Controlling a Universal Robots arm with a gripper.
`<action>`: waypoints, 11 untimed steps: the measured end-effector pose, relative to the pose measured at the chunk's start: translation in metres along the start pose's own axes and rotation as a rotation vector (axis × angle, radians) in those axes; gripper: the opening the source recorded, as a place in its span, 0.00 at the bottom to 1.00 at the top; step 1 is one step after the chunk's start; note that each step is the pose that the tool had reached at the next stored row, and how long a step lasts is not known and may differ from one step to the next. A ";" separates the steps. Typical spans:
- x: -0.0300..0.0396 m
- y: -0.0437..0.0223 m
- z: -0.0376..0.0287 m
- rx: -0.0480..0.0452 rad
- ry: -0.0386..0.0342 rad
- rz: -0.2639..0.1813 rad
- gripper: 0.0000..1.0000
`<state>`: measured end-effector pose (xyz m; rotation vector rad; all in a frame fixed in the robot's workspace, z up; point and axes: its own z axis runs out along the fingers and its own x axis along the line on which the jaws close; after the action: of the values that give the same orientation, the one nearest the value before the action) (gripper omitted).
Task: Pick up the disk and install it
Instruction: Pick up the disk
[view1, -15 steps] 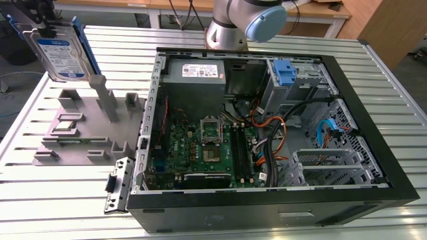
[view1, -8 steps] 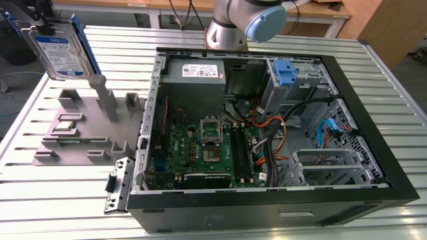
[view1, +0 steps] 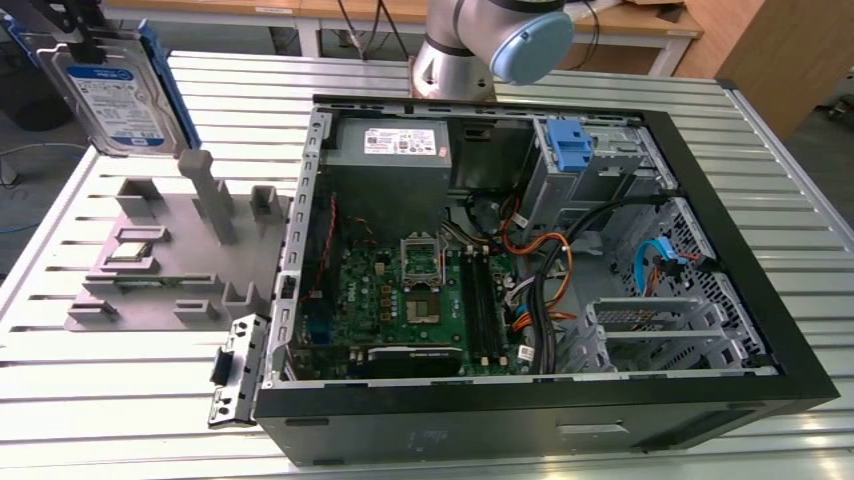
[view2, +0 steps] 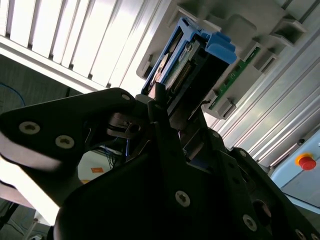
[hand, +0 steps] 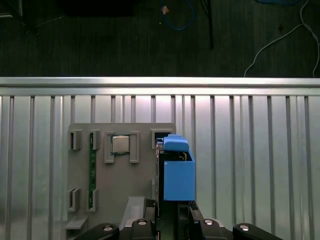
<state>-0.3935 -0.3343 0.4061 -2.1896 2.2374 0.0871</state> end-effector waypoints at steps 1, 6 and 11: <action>0.0000 0.0000 -0.0010 0.0000 0.0000 0.000 0.35; -0.0001 0.0001 -0.0023 0.0000 0.0000 0.000 0.35; -0.0001 0.0001 -0.0033 -0.0002 0.0001 0.000 0.35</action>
<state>-0.3935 -0.3343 0.4094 -2.1898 2.2375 0.0872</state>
